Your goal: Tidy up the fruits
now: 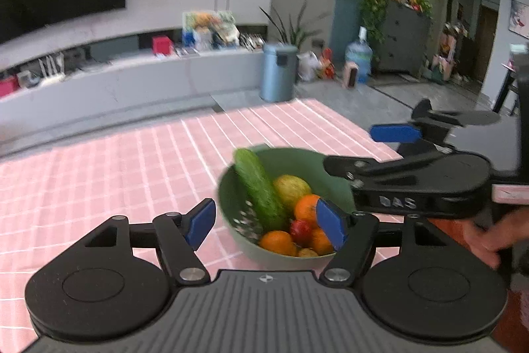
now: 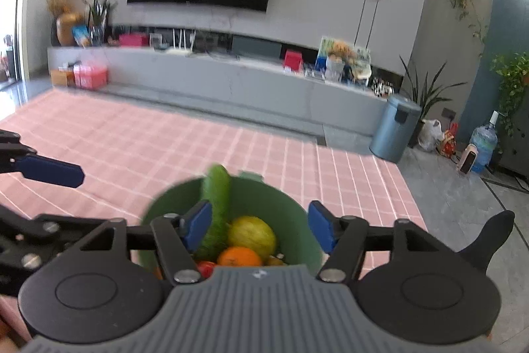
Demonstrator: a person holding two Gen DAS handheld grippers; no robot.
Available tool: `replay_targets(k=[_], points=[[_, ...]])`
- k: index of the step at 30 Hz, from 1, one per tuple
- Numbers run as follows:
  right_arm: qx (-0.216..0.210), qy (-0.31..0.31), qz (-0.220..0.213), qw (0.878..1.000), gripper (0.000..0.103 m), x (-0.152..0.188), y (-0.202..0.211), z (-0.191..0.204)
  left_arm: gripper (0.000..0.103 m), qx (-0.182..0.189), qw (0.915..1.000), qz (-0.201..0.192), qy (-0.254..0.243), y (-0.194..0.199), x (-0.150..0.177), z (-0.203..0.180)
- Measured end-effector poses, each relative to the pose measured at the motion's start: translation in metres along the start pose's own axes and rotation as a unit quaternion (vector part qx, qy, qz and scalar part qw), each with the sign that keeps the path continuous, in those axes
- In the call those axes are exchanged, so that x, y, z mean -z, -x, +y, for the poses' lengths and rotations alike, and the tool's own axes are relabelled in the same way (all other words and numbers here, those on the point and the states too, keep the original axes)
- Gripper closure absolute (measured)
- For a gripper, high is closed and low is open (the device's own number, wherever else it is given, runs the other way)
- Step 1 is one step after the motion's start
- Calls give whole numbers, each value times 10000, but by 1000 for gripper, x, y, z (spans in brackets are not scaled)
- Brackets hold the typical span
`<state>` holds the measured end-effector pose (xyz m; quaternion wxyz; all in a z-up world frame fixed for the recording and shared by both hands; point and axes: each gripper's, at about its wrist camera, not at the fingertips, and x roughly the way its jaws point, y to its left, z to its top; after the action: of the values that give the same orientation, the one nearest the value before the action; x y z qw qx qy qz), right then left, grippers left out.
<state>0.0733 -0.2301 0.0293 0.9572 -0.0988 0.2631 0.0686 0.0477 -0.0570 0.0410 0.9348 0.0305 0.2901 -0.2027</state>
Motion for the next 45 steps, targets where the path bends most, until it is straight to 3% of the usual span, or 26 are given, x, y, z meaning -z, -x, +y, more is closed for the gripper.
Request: replay_targets(k=[6,15,19,27,45], points=[[-3,-338,-451,9984,26,3,52,25,17,-356,9981,-480,123,40,3,6],[188,-779,-883,9929,14,27,98,44,11,-1324,9852,-1058,258,72,16,2],[145,-762,-868,9932,13,42,104,55,10,-1692,9812,-871,326,69,24,1],[6,-768,-514,9957,6,65,94,66,10,-1866,9795,-566,501,62,48,9],[11,-801,-296,9963,5,78,56,66,9,-1848,9807,83,632,34,78,14]])
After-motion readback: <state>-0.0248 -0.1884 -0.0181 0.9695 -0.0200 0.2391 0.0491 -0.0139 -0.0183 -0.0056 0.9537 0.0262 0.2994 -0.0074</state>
